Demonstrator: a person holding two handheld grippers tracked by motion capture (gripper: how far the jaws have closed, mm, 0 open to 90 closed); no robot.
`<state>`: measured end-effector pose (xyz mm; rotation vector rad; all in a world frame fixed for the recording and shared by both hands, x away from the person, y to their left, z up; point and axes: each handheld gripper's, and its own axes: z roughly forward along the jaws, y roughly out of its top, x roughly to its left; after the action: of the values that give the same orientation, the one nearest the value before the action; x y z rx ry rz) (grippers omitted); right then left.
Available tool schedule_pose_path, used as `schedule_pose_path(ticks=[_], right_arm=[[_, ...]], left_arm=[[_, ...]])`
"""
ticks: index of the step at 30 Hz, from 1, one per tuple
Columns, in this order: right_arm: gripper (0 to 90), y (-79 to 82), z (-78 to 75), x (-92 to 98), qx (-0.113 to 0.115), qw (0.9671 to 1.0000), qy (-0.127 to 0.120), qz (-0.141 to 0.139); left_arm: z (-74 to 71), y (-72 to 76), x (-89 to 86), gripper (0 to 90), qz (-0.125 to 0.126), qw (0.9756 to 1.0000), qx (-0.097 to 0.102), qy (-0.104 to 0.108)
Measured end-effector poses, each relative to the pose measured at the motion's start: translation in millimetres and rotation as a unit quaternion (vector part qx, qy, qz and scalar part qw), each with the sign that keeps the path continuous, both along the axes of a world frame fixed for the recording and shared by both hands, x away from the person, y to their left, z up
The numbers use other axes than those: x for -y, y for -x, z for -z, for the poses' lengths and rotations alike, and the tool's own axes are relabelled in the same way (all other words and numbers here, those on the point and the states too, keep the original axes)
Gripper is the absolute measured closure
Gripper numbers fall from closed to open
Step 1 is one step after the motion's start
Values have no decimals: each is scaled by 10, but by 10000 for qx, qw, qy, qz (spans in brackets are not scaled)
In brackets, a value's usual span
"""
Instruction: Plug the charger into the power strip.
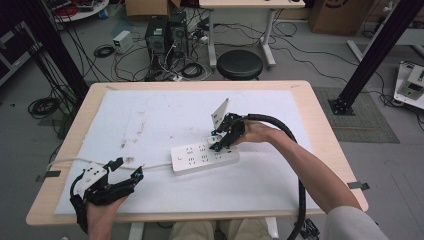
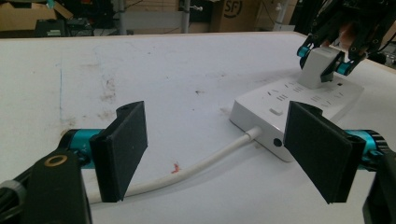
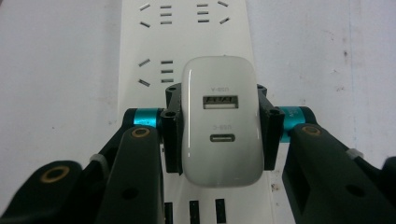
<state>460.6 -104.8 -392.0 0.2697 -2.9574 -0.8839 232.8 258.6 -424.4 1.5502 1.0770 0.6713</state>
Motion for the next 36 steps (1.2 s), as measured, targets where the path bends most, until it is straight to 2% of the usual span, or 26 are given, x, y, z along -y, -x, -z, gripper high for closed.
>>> schedule_pose_path(ticks=[3, 8, 22, 33, 34, 36], right_arm=[[638, -14, 29, 32, -55, 9998, -166, 34], [637, -15, 51, 54, -108, 9996, -268, 79], [633, -6, 26, 25, -93, 9998, -129, 78], [616, 12, 32, 41, -164, 9993, -213, 275], [553, 12, 33, 49, -154, 9990, -250, 330], [493, 17, 27, 55, -147, 9988, -238, 390]], left_arm=[[6, 3, -1, 218, 6, 10000, -18, -5], [2, 13, 1, 218, 20, 10000, -32, -32], [-20, 5, -26, 218, 20, 10000, 45, 36], [-27, 39, -54, 218, -12, 9999, 75, 65], [-28, 42, -65, 218, -19, 9999, 82, 56], [-28, 44, -69, 218, -23, 9999, 87, 68]])
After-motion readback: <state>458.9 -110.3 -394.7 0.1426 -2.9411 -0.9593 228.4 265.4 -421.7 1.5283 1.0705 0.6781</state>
